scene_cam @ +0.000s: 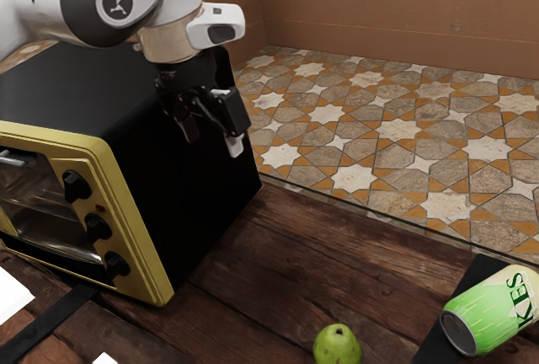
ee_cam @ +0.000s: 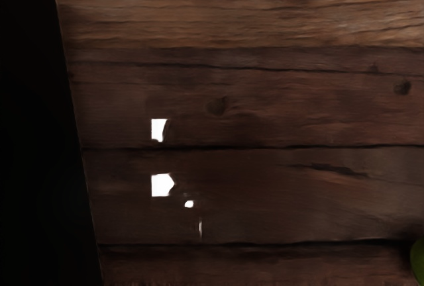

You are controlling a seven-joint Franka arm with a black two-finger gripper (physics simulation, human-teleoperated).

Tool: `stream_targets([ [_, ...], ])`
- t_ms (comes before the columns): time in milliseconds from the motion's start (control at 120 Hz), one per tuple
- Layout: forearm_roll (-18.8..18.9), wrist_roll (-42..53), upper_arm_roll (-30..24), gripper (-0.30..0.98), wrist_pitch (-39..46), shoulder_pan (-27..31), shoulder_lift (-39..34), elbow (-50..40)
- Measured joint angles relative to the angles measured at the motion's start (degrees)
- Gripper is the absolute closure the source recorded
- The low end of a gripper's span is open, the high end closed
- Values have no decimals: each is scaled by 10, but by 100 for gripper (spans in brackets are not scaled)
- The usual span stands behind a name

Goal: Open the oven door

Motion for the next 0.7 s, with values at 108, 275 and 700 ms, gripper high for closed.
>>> stream_targets([
  [108, 0, 0, 0, 0, -1, -2, 0, 0],
  [275, 30, 103, 17, 0, -29, -2, -135, 147],
  [700, -49, 645, 363, 0, 178, -43, -572, -416],
])
